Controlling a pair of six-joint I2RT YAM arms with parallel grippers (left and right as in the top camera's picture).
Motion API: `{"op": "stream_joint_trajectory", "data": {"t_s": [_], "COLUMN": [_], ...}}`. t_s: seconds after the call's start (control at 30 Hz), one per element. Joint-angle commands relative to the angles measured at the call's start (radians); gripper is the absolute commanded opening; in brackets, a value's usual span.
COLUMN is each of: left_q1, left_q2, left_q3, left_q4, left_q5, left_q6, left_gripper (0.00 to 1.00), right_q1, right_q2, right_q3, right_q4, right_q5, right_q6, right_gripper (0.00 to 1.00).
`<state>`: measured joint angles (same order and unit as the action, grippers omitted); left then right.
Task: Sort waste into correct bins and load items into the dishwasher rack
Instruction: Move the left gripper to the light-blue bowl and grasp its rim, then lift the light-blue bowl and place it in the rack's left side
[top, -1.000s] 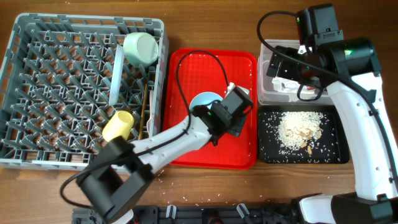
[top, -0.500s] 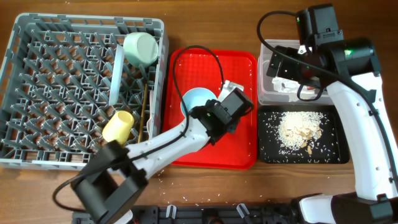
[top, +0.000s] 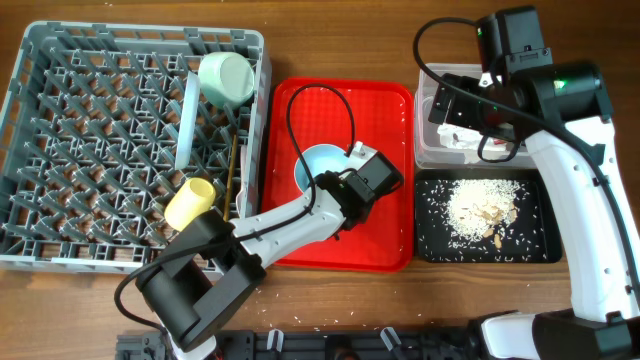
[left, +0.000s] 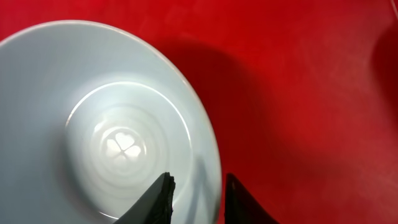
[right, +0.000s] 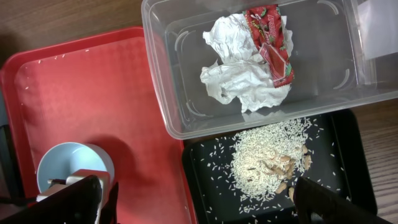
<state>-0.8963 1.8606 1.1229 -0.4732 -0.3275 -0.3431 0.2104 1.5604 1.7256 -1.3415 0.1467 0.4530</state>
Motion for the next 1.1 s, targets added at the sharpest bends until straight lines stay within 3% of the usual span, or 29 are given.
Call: {"op": "stream_joint_trajectory", "data": {"t_s": [0.0, 0.23, 0.33, 0.47, 0.6, 0.67, 0.73, 0.83, 0.97, 1.07], "left_q1": [0.000, 0.002, 0.031, 0.169, 0.585, 0.864, 1.172, 1.477, 1.695, 1.730], "left_q2": [0.008, -0.122, -0.274, -0.493, -0.747, -0.818, -0.840, -0.788, -0.629, -0.451], "left_q3": [-0.007, 0.086, 0.185, 0.278, 0.281, 0.281, 0.281, 0.262, 0.207, 0.189], "left_q4": [-0.042, -0.152, -0.288, -0.443, -0.515, -0.512, -0.512, -0.496, -0.403, -0.349], "left_q5": [-0.029, -0.059, -0.012, 0.079, 0.338, 0.555, 0.792, 1.152, 1.555, 1.860], "left_q6": [-0.003, -0.003, -0.002, -0.002, 0.002, 0.052, 0.080, 0.085, 0.086, 0.180], "left_gripper": [0.04, 0.04, 0.04, 0.04, 0.04, 0.04, 0.04, 0.04, 0.04, 0.04], "right_q1": [-0.004, -0.004, -0.004, -0.004, -0.004, -0.004, -0.004, -0.004, -0.004, -0.004], "right_q2": [0.006, 0.006, 0.006, 0.006, 0.006, 0.006, 0.006, 0.006, 0.006, 0.006], "right_q3": [0.004, 0.004, 0.004, 0.004, 0.004, 0.004, 0.004, 0.004, 0.004, 0.004], "right_q4": [0.002, 0.002, 0.002, 0.002, 0.002, 0.002, 0.002, 0.002, 0.002, 0.002], "right_q5": [0.010, 0.010, 0.010, 0.010, 0.010, 0.010, 0.010, 0.010, 0.010, 0.010], "right_q6": [0.018, 0.019, 0.019, 0.019, 0.018, 0.019, 0.019, 0.019, 0.019, 0.019], "right_gripper": [1.00, 1.00, 1.00, 1.00, 1.00, 1.00, 1.00, 1.00, 1.00, 1.00]}}
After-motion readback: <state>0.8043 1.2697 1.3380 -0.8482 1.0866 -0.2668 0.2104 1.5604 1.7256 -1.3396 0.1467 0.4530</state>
